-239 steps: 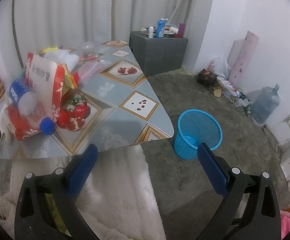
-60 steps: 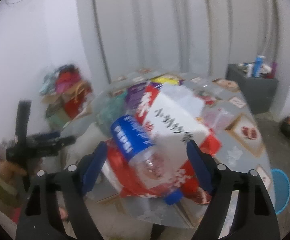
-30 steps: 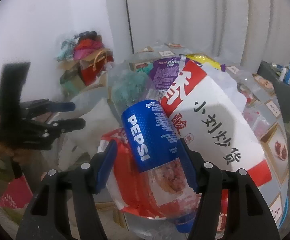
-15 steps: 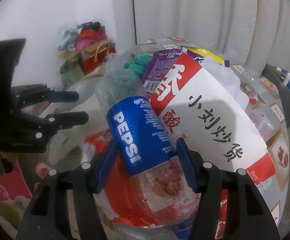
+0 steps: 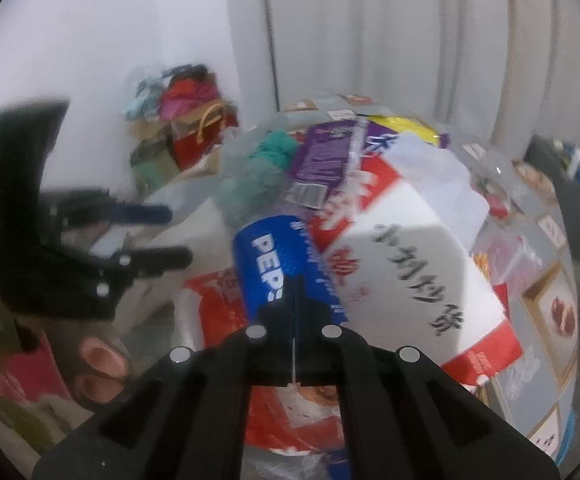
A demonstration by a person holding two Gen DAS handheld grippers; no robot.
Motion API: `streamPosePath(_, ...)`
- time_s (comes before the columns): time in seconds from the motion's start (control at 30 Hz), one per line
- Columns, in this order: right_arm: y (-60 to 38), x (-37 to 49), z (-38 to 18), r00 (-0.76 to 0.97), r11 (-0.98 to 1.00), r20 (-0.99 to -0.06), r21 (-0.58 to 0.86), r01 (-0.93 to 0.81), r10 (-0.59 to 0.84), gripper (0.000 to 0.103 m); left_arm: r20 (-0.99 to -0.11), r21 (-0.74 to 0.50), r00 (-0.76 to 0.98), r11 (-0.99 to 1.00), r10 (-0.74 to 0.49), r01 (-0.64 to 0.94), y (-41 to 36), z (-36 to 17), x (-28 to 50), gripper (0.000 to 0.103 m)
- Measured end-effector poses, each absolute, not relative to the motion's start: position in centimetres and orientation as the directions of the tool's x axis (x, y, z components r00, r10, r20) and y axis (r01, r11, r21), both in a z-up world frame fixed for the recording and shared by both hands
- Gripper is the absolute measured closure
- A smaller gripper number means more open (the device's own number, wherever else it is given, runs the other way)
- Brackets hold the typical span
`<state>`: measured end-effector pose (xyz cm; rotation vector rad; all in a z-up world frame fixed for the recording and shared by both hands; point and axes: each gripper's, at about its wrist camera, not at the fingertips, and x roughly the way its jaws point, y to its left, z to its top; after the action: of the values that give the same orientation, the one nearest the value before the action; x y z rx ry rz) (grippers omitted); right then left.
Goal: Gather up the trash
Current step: 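Close the right gripper around the blue Pepsi bottle label, then lift the Pepsi bottle with the right gripper while the left gripper approaches the snack bag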
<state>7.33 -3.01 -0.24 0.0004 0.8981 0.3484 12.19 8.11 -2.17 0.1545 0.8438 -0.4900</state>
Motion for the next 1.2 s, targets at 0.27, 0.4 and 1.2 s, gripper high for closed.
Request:
streamPosePath(0.27,-3.4,6.3,0.0,0.526,0.909,-0.757,0.217,-0.356,0.387,0.063,-0.757,-0.055,0.554,0.878,-0.348,0.475,7.5,-2.4,11.5,0.047)
streamPosePath(0.4,-1.6,6.5,-0.7,0.513,0.906,-0.790,0.123,-0.404,0.336,0.050,-0.762,-0.048,0.554,0.882,-0.335,0.468,7.3,-2.6,11.6,0.047)
streamPosePath(1.2,-1.0,7.6,-4.0,0.518,0.898,-0.805,0.042,-0.438,0.290,0.041,-0.756,-0.194,0.469,0.841,-0.456,0.506,6.8,-2.6,9.6,0.047)
